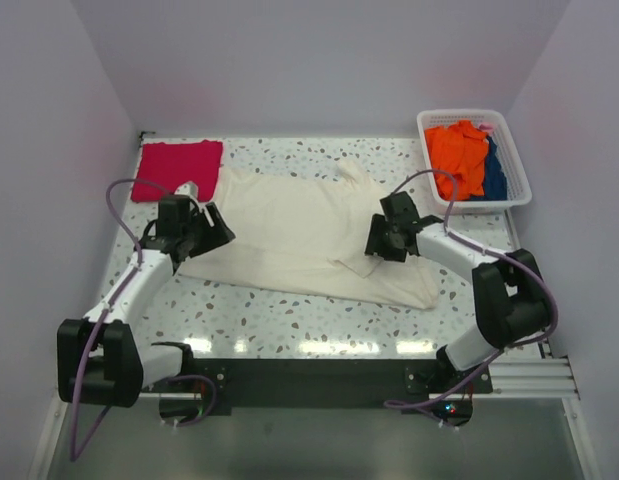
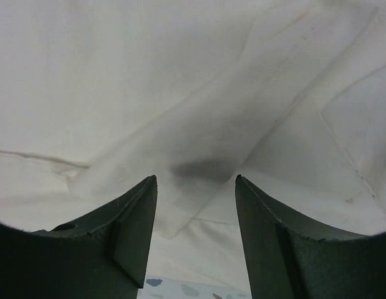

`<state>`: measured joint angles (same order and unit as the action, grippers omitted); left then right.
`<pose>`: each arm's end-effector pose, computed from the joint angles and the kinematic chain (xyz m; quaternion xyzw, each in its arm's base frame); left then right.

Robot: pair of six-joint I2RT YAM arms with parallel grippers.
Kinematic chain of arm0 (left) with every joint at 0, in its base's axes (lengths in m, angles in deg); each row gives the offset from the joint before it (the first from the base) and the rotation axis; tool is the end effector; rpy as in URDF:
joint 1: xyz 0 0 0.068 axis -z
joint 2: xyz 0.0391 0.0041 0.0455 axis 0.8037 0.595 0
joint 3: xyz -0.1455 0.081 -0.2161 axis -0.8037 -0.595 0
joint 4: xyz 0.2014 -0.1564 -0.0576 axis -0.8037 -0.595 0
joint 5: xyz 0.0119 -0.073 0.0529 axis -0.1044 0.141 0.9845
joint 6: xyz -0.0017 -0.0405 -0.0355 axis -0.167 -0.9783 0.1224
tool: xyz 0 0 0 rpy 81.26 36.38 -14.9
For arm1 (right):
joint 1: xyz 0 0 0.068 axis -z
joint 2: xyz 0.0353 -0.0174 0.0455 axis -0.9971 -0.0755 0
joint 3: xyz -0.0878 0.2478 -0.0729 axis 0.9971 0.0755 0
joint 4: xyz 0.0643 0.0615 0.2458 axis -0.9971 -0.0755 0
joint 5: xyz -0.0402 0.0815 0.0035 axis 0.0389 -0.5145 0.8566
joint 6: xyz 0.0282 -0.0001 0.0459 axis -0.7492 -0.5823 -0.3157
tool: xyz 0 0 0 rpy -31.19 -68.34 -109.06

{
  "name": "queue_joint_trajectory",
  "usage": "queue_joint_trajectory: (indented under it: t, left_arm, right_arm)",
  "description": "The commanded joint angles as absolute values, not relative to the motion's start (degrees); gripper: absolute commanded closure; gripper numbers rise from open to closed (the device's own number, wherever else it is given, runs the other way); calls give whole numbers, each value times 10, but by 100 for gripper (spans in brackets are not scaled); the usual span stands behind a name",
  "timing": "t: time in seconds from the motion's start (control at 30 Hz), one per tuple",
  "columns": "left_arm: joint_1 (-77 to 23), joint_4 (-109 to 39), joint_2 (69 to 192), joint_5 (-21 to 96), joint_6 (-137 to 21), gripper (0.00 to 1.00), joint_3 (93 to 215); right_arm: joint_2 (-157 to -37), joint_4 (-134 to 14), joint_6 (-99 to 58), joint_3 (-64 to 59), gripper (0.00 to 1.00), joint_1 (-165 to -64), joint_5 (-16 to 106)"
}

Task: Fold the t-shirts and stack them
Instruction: Fold the tshirt

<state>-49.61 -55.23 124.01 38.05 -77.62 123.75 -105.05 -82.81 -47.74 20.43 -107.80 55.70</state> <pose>0.2468 -0.0214 0.2237 -0.1963 0.9023 -0.1746 0.3418 0.2827 0.1125 0.1866 0.1066 0.9581 0.0986 0.2467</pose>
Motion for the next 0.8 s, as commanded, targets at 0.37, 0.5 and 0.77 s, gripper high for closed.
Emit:
queue_joint_trajectory:
  t: [0.37,0.5,0.77]
  left_arm:
    - [-494,-525,1263,327,-719,29,1284]
    - [-494,-520,1263,321,-715,29,1279]
    - [-494,-515,1262,313,-712,28,1273]
  right_arm:
    - [-1044,-787,-502,208,42,-1084,553]
    - [-1015,-787,-509,238,41,-1087,562]
    - [-1024,-745,-519,253,41,-1088,531]
